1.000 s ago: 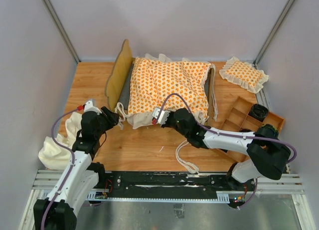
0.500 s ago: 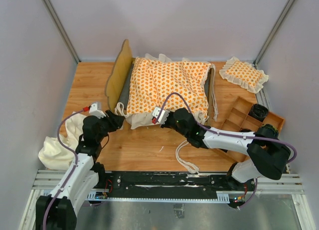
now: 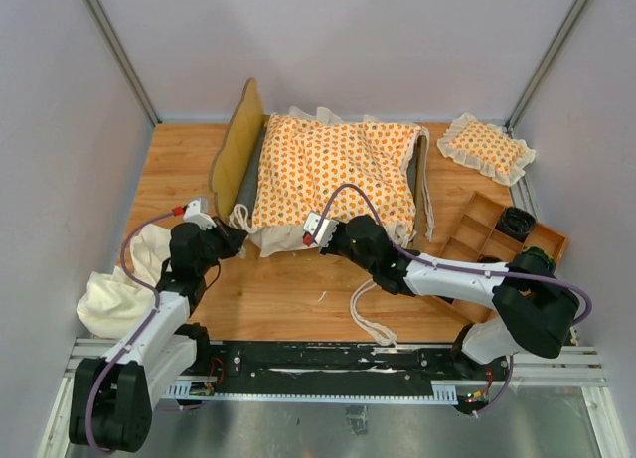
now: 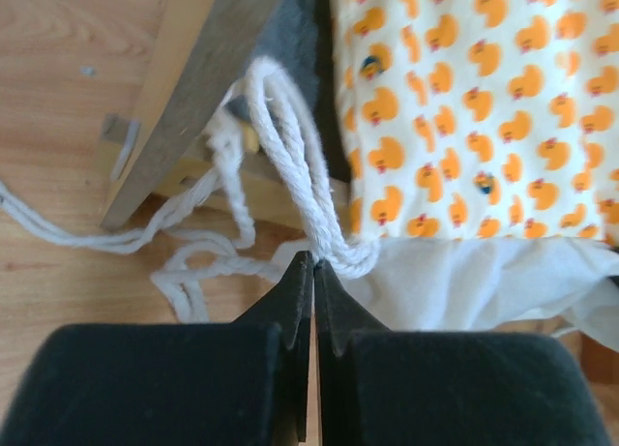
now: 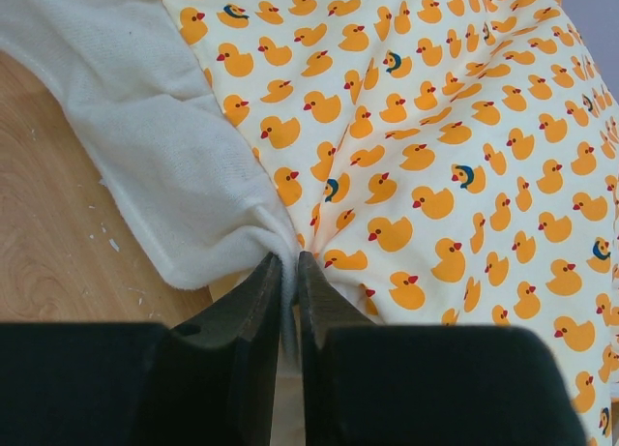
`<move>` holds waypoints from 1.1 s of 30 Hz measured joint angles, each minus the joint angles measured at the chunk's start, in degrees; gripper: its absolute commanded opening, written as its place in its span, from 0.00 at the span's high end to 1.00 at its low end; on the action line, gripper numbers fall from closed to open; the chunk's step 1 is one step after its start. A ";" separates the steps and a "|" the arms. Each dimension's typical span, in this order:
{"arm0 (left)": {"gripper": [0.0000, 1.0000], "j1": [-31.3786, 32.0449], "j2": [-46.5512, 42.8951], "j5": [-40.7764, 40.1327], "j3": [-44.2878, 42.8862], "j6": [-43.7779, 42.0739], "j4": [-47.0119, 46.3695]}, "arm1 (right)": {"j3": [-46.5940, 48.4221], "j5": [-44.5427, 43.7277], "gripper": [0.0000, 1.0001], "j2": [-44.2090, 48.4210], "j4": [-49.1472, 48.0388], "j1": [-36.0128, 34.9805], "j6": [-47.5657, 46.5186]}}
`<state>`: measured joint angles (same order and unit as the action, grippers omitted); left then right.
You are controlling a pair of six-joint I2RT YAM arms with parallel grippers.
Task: Set up the pet bed
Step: Cross the ropes over the mattress.
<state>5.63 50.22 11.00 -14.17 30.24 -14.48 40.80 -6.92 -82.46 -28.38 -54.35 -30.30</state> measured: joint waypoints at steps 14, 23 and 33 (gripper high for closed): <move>1.00 0.00 -6.56 4.92 -10.80 3.89 1.99 | 0.00 -0.15 0.89 -0.33 -0.07 0.02 2.23; 1.00 0.00 -4.42 9.99 -16.76 5.95 2.64 | 0.00 -2.34 0.90 -0.39 -0.28 2.08 4.90; 1.00 0.00 3.21 14.29 -29.09 2.54 2.67 | 1.18 -6.86 0.90 -0.20 -0.37 4.31 10.99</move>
<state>5.63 53.43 25.30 -43.27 32.77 -11.81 41.98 -13.78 -82.65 -28.75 -50.04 -19.31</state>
